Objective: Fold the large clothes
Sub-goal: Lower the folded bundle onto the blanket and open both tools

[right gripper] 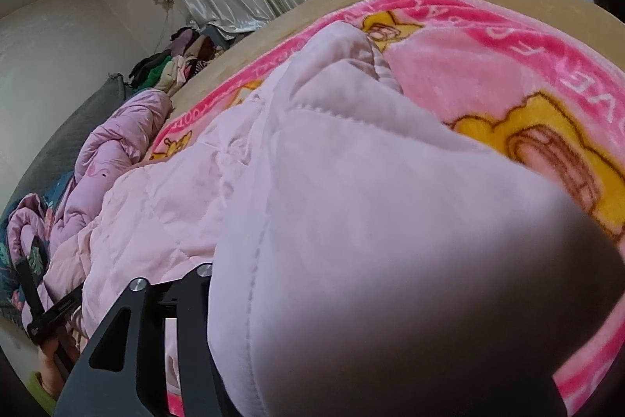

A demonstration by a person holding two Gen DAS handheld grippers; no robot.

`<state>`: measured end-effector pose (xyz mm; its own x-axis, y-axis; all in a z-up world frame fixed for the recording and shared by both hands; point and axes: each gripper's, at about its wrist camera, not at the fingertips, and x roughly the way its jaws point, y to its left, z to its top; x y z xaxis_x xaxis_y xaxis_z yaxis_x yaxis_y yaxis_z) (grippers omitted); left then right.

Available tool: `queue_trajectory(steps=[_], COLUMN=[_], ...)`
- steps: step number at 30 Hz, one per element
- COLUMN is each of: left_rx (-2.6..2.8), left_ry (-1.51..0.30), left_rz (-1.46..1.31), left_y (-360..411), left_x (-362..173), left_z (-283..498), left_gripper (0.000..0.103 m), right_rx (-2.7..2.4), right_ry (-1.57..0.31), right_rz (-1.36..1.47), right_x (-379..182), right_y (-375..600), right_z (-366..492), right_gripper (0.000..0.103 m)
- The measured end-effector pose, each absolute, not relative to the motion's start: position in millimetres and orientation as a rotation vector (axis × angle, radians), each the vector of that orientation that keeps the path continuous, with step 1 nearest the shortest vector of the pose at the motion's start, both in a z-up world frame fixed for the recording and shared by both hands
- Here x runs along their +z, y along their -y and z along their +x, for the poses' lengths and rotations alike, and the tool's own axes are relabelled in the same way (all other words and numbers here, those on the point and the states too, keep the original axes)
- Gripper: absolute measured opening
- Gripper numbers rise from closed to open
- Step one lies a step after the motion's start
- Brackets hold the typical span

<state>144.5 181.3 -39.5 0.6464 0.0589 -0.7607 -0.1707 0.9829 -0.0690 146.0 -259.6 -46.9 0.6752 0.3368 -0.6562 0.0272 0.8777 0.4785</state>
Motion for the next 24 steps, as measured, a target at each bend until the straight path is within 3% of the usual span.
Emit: queue_trajectory(steps=[9,19,24], left_rx=[0.088,0.047,0.041], left_ry=[-0.879,-0.890,-0.895], left_rz=[-0.155,-0.149,-0.158], left_y=[-188.9,-193.0,-195.8], left_x=[-43.5,-45.4,-45.2], left_z=[149.8,147.4,143.4], left_gripper=[0.058,0.062,0.062], right_rx=[0.069,-0.060,-0.051], right_ry=[-0.881,-0.931,-0.938], right_rz=[0.500,0.533,0.502], right_x=[-48.8,-54.2,-43.2], right_y=[250.4,250.9,257.2], right_z=[140.2,130.6,114.3], right_gripper=[0.063,0.089,0.091])
